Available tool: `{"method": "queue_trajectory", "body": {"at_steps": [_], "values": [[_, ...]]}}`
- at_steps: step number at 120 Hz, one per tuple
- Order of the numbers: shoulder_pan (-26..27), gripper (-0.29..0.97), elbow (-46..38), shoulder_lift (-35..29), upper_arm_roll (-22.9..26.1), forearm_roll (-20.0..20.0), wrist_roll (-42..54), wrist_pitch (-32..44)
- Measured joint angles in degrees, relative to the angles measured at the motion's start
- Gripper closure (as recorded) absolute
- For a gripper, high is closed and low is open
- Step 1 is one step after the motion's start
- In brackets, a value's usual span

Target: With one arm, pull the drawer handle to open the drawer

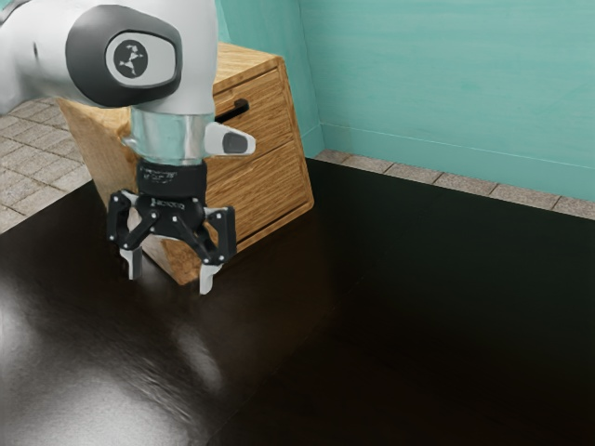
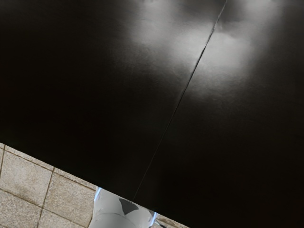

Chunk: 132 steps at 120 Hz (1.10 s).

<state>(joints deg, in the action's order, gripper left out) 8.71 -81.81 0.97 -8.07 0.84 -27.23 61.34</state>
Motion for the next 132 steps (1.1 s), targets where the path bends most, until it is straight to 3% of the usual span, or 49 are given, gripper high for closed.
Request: {"method": "queue_trajectory", "body": {"at_steps": [12,25,51,69,72,81,93,105,116,132], "values": [[-0.2,0.0,-1.0,0.0,0.4,-0.3,-9.3,11.2],[-0.2,0.0,-1.1,0.1,0.6,-1.4,-18.1,17.9],[-0.3,0.0,10.2,3.5,1.1,-1.5,-29.7,23.8],[-5.7,0.0,11.0,3.2,4.3,-1.1,-33.5,25.4],[-7.9,0.0,11.1,3.2,6.1,-1.2,-34.0,25.5],[-23.6,0.0,11.1,3.2,21.1,-1.3,-35.5,25.7],[-29.8,0.0,11.2,3.3,26.6,-1.3,-37.3,25.8],[-28.9,0.0,11.1,3.2,26.2,-1.2,-38.8,25.7],[-24.2,0.0,11.1,3.1,21.1,-1.6,-39.9,25.6],[-23.4,0.0,11.0,3.4,19.5,-1.7,-40.7,25.6]]}}
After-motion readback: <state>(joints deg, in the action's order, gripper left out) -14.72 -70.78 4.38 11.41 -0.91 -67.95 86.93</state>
